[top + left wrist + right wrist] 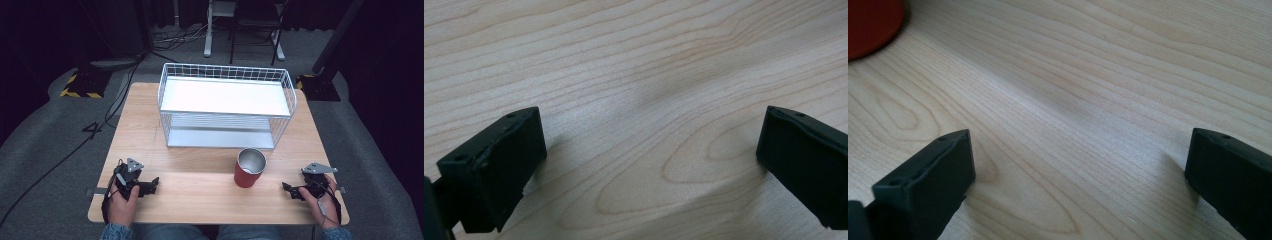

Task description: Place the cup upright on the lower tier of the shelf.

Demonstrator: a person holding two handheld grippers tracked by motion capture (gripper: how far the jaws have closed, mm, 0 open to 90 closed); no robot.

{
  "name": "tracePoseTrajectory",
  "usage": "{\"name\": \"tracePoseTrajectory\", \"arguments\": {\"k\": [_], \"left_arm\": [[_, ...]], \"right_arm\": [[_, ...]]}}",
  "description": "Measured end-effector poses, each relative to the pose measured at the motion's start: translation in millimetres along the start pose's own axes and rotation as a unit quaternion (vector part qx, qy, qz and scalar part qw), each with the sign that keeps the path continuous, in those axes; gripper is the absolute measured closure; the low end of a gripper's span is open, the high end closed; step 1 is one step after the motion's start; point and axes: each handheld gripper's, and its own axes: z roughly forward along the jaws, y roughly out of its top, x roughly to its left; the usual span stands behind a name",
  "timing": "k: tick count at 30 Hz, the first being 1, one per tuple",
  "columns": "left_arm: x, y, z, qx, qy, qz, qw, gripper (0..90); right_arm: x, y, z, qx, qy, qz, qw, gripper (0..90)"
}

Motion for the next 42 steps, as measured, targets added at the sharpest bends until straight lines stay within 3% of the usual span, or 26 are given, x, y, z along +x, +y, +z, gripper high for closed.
{"name": "tracePoseTrajectory", "arguments": {"k": [27,30,32,33,37,42], "left_arm": [[1.4,2.2,1.7,0.001,-0.002,0.001,1.0000,0.0],[1.4,2.3,1.7,0.001,-0.002,0.001,1.0000,0.0],[1.4,2.3,1.7,0.001,-0.002,0.001,1.0000,0.0],[1.4,2.3,1.7,0.001,-0.002,0.001,1.0000,0.0],[1.4,2.3,1.7,0.001,-0.002,0.001,1.0000,0.0],[1.4,2.3,1.7,0.001,-0.002,0.001,1.0000,0.0]], "right_arm": [[-1.0,0.8,0.2,0.002,0.006,-0.003,1.0000,0.1],[-1.0,3.4,-1.3,0.020,0.010,-0.009,0.9997,0.0],[0.9,5.4,-3.0,0.026,-0.003,-0.021,0.9994,0.0],[2.5,6.5,-4.4,0.025,-0.011,-0.030,0.9992,0.0],[10.5,12.0,-9.3,0.002,0.001,-0.048,0.9989,0.0],[18.5,19.3,-15.3,-0.024,0.012,-0.045,0.9986,0.0]]}}
